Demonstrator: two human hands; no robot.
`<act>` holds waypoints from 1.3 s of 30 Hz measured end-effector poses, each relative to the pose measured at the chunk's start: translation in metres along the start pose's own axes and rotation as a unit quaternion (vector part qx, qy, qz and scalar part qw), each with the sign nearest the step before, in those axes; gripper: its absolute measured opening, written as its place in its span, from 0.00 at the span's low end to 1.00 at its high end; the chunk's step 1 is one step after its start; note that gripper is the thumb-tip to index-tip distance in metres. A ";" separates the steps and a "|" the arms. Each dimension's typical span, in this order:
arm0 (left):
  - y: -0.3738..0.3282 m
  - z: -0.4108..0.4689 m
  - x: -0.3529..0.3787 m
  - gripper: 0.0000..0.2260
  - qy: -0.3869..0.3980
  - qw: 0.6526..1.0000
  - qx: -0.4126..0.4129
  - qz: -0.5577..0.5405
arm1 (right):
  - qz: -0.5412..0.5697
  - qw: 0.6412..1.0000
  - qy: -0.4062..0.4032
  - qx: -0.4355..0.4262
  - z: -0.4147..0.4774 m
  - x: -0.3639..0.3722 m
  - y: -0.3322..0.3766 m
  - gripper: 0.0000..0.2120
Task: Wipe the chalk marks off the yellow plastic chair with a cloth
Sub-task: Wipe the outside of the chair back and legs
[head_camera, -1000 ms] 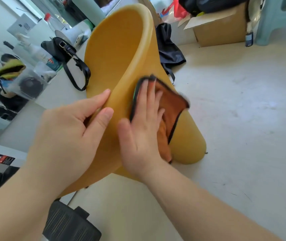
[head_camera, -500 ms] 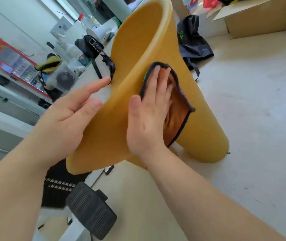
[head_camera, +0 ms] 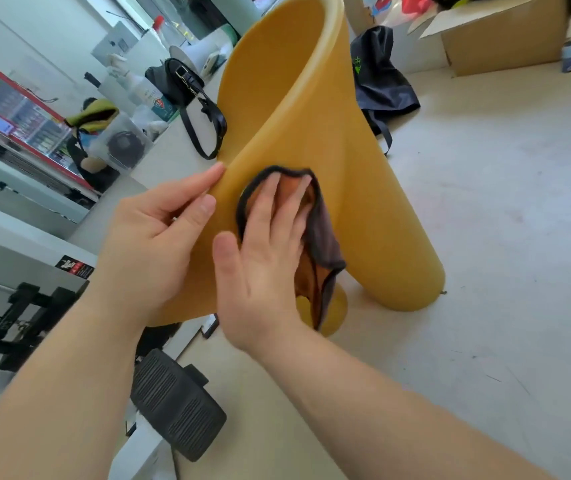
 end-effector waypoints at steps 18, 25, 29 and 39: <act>0.066 -0.050 -0.021 0.17 -0.077 0.994 -0.051 -0.066 | 0.016 0.998 -0.013 0.055 -0.028 0.033 -0.006 0.41; 0.060 -0.051 -0.014 0.12 -0.078 0.988 -0.060 -0.121 | 0.111 0.985 -0.104 0.081 -0.012 0.035 -0.003 0.41; 0.061 -0.048 -0.016 0.12 -0.078 0.986 -0.043 -0.144 | 0.075 0.992 0.005 0.097 -0.086 0.089 -0.019 0.37; -0.030 -0.007 0.030 0.16 0.035 0.992 0.084 -0.090 | 0.103 0.968 -0.222 0.054 -0.017 -0.012 -0.028 0.39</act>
Point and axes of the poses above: each hand's wrist, its own z-axis towards the middle knuckle, its own x-axis out of the palm, y = z × x, the point moved 6 cm from there along z, towards the middle knuckle, and after that the axes turned 4 degrees about y, right-handed, at the moved point
